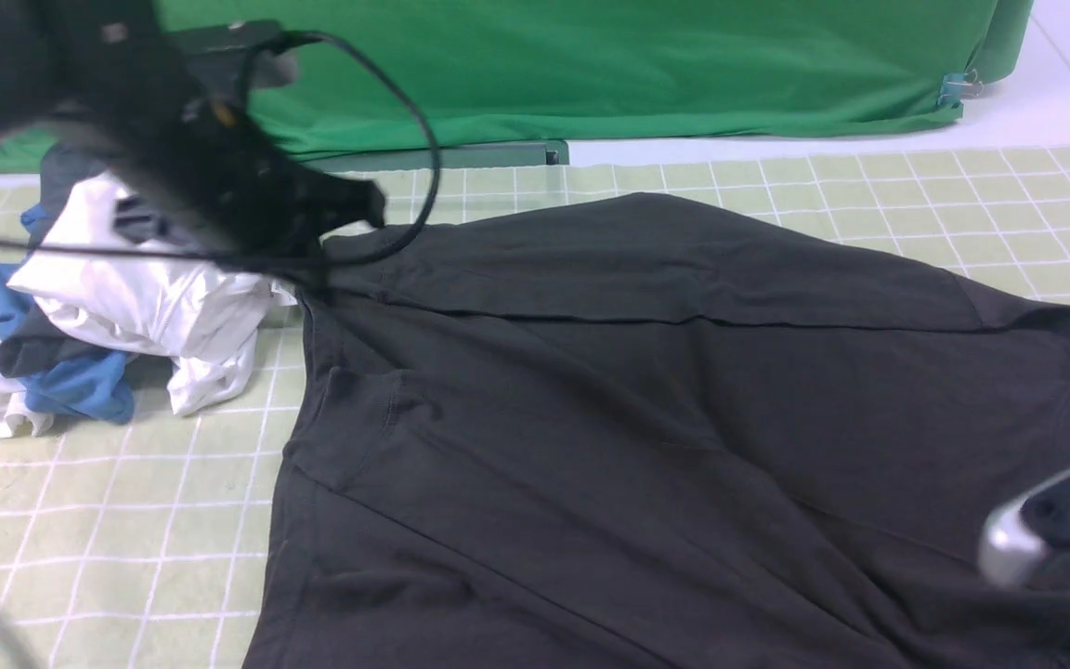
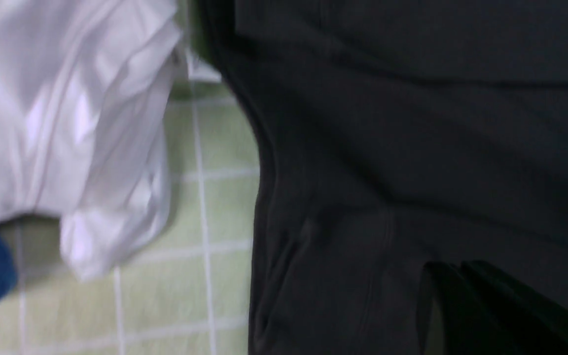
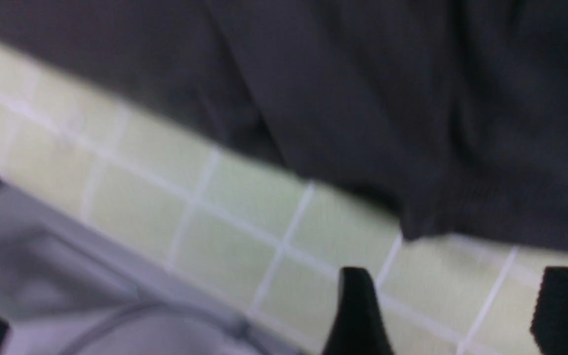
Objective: Fold a long-sleeved shirt over a green coffee tablecloth.
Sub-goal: 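Grab the top left corner of the dark shirt with the left gripper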
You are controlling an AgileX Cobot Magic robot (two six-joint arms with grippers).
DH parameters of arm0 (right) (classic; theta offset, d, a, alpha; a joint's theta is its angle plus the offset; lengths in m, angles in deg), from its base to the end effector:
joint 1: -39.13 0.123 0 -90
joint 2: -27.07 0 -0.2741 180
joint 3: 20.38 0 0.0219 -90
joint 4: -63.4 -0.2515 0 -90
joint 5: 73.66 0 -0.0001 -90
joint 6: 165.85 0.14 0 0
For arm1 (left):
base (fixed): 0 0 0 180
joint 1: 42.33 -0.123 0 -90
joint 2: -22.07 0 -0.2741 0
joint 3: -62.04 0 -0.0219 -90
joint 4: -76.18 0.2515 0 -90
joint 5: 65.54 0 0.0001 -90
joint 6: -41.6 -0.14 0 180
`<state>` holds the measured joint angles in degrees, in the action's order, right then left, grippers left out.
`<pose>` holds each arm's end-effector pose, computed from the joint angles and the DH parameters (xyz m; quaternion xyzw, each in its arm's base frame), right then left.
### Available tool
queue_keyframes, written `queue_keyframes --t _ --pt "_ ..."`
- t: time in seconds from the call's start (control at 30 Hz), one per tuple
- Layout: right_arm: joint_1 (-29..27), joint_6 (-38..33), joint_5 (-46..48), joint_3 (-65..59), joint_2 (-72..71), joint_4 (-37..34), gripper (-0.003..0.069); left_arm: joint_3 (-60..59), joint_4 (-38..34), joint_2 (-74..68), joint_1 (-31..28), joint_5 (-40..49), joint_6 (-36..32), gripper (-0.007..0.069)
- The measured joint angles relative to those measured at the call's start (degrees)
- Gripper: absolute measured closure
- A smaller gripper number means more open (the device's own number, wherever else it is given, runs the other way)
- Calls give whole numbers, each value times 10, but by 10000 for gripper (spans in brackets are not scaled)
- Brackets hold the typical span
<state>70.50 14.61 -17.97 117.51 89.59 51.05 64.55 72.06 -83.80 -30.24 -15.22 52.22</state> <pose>0.1324 0.1097 0.1946 -0.2181 0.9560 0.1407 0.1365 0.3766 -0.0886 0.2246 -0.0036 0.9732 -0.0763 0.2167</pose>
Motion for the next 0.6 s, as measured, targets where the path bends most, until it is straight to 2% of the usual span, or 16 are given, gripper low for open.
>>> queue_keyframes --t 0.1,0.2,0.23,0.33,0.5,0.6 --pt "0 5 -11 8 -30 0 228 51 0 -63 0 6 19 571" --pt "0 11 -15 10 -57 0 234 99 8 -122 0 18 47 503" --pt "0 15 -17 10 -65 0 234 125 15 -154 0 26 81 444" --pt "0 22 -17 10 -71 0 234 156 26 -193 0 32 130 339" --pt "0 23 -17 10 -72 0 234 197 28 -239 -2 30 151 175" --pt "0 23 -17 10 -72 -1 234 213 28 -256 -9 29 160 127"
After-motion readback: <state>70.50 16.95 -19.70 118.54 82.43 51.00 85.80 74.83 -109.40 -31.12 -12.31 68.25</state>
